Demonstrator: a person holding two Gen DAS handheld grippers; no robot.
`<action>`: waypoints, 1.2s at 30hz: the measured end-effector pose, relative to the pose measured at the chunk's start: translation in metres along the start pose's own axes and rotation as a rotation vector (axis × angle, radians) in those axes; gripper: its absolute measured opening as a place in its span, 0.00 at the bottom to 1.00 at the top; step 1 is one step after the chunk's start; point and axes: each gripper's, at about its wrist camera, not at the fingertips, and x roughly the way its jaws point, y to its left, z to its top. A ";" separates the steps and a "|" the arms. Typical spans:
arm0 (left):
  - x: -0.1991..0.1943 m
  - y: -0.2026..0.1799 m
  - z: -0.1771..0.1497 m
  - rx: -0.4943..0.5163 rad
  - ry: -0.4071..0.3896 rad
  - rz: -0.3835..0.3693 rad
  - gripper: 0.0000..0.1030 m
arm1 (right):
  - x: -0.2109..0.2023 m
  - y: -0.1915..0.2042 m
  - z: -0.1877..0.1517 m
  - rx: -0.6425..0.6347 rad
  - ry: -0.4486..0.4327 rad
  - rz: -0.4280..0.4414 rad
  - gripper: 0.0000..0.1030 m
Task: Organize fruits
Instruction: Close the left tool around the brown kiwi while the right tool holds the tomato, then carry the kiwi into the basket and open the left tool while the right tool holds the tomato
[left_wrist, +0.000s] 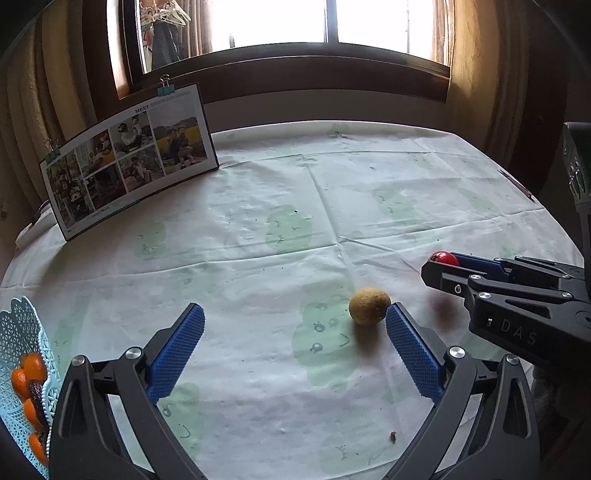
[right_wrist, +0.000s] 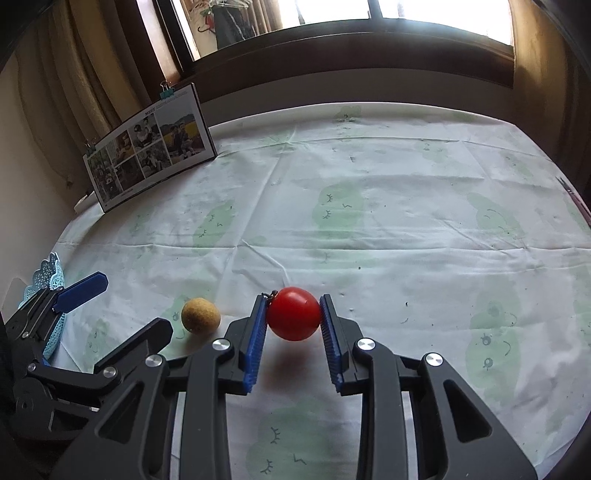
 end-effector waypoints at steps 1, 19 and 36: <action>0.001 -0.001 0.001 0.001 0.003 -0.004 0.97 | -0.001 0.000 0.001 0.000 -0.004 -0.005 0.28; 0.028 -0.029 0.001 0.024 0.095 -0.138 0.32 | -0.011 -0.017 0.005 0.044 -0.053 -0.045 0.28; 0.005 -0.011 0.003 -0.004 0.014 -0.015 0.28 | -0.011 -0.013 0.003 0.039 -0.058 -0.034 0.28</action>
